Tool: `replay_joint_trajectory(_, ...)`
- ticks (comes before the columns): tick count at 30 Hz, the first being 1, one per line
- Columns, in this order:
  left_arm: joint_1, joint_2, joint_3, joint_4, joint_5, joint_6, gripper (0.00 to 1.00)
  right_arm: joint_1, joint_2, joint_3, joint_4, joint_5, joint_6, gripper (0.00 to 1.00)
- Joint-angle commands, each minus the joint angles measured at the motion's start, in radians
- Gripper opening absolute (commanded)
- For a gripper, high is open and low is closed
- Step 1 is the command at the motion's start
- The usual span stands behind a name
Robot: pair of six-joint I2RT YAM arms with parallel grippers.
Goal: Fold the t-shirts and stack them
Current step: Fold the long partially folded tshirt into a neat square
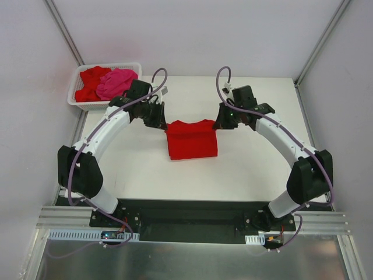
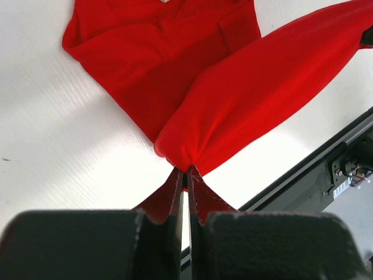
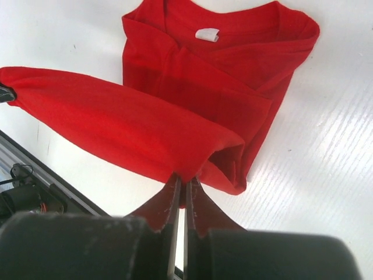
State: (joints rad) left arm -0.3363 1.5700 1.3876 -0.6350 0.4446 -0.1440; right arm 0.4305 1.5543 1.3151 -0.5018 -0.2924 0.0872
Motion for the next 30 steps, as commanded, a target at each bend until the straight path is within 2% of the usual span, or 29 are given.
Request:
replay_joint_trajectory(1,0.026,0.03,0.05,-0.035,-0.02,0.046,0.0,-0.029,0.024,0.059,0.003,0.047,-0.035,0.01)
replay_joint_trajectory(30,0.092,0.292,0.228,-0.052,0.006,0.066,0.0,-0.085,0.312,0.276,-0.001,-0.022,-0.026,0.01)
